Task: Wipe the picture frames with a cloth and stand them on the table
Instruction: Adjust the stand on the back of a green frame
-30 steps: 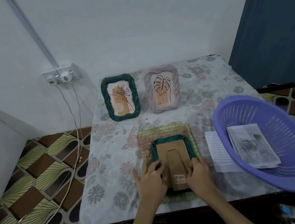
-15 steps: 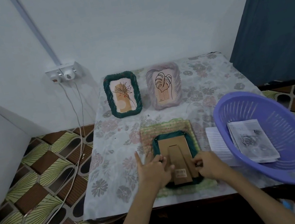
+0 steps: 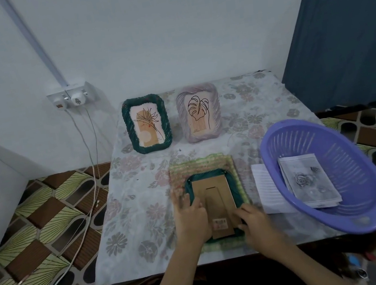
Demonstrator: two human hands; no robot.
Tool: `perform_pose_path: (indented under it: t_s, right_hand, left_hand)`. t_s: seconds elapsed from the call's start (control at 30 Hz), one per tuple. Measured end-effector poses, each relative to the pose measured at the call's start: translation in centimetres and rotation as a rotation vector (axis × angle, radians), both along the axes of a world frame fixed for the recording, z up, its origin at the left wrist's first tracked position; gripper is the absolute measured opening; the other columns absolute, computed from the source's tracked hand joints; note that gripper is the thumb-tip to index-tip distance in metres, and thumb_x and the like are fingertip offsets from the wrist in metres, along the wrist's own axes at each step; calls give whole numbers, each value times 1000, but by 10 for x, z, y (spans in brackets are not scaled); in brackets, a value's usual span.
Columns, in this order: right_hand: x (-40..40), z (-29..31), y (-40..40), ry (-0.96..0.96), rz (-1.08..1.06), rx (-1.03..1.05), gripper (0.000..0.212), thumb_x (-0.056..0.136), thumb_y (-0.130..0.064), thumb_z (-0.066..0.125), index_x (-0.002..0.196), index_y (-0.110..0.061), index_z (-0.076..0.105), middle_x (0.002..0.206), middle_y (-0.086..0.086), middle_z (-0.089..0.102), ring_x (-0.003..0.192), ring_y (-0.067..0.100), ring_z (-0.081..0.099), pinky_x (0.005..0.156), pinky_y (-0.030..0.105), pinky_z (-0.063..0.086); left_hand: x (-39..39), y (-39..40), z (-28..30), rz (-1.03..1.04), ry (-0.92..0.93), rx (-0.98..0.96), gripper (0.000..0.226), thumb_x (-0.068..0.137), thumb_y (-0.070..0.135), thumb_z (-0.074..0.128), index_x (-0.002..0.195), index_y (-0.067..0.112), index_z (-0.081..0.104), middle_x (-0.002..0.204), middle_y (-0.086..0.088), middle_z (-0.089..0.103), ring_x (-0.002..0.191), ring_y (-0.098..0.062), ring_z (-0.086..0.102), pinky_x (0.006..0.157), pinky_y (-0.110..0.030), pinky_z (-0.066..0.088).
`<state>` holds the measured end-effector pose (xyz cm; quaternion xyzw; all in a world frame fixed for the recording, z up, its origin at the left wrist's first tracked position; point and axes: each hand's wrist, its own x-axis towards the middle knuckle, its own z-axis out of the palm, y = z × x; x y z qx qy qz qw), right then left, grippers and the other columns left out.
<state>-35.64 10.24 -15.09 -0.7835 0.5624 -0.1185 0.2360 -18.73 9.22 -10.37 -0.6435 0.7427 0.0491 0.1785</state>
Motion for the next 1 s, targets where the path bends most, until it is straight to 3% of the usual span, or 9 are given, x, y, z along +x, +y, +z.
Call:
perform_pose_path:
  t_s: [0.13,0.23,0.37,0.47,0.63,0.87,1.0]
  right_hand:
    - [3,15,-6,-33,22,-3,45,82,-3,55,125,-12,55,128,2,45,117,22,46,90,29,43]
    - [11,25,-8,128,206,-95,49,84,-5,45,131,-16,51,144,-1,36,134,21,29,105,35,32]
    - [31,31,-10,350,242,-62,33,88,-13,44,118,-8,57,131,3,43,128,21,32,103,39,24]
    - [39,40,-13,432,256,-31,21,88,-15,45,102,-7,60,120,7,45,119,24,37,100,43,27]
    - [41,42,-14,448,251,-10,23,88,-17,46,102,-7,60,122,7,44,119,25,37,102,43,25]
    - [44,42,-14,478,271,-17,25,88,-18,44,104,-7,60,121,8,44,118,26,39,101,43,26]
    - [43,42,-14,452,259,5,25,89,-18,43,104,-7,60,121,7,44,117,26,40,100,42,27]
  left_hand:
    - [5,5,-1,5,71,20,57,95,49,40,137,11,44,150,-1,30,145,-28,12,106,-65,-14]
    - [18,4,-5,36,156,83,71,90,61,39,146,18,30,152,4,23,145,-25,13,104,-69,-13]
    - [36,-5,-3,-18,117,277,97,77,74,48,151,28,5,157,9,6,146,-20,1,101,-72,-12]
    - [36,-5,-2,-124,21,201,95,80,73,44,152,24,5,158,5,7,146,-22,1,103,-69,-13]
    - [39,5,-11,-226,-58,86,84,89,69,25,151,20,-2,160,3,1,146,-26,-8,102,-65,-21]
    - [40,15,-29,-204,45,-11,74,90,57,3,151,14,0,160,-1,0,146,-18,-9,100,-59,-28]
    - [39,18,-34,-128,154,-10,90,72,62,-11,152,20,2,160,6,1,146,-15,-9,101,-57,-27]
